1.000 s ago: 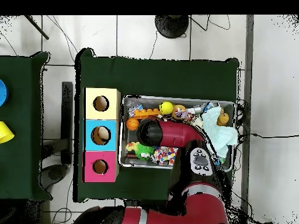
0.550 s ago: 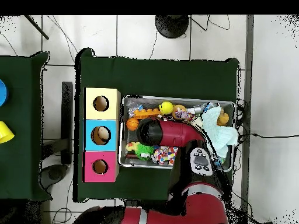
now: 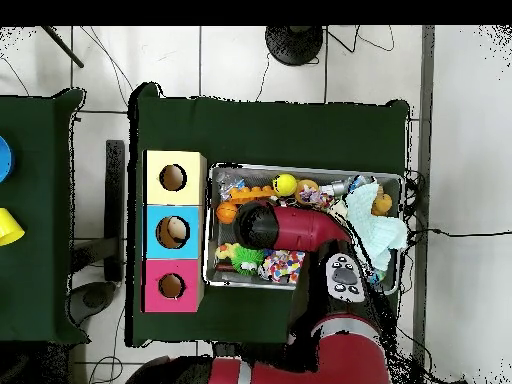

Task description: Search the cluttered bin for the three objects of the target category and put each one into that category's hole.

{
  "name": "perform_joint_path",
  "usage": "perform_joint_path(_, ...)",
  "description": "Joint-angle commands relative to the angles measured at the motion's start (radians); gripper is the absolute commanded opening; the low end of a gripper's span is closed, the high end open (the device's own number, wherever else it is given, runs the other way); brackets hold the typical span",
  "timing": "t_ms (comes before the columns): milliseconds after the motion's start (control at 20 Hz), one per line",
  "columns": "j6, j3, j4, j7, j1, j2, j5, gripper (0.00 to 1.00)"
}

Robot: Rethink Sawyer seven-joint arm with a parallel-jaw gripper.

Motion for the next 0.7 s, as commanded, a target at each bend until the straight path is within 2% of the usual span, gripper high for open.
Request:
perform_joint_path(50, 0.076, 0.014, 0.015, 0.186, 0.007, -0.050, 0.044, 0.00)
perform_joint_path(350, 0.132, 0.007, 0.048, 0.179, 0.013, -0.114, 0.048, 0.00)
perform_joint_path(700, 0.184, -0.004, 0.038, 0.171, 0.025, -0.143, 0.044, 0.00)
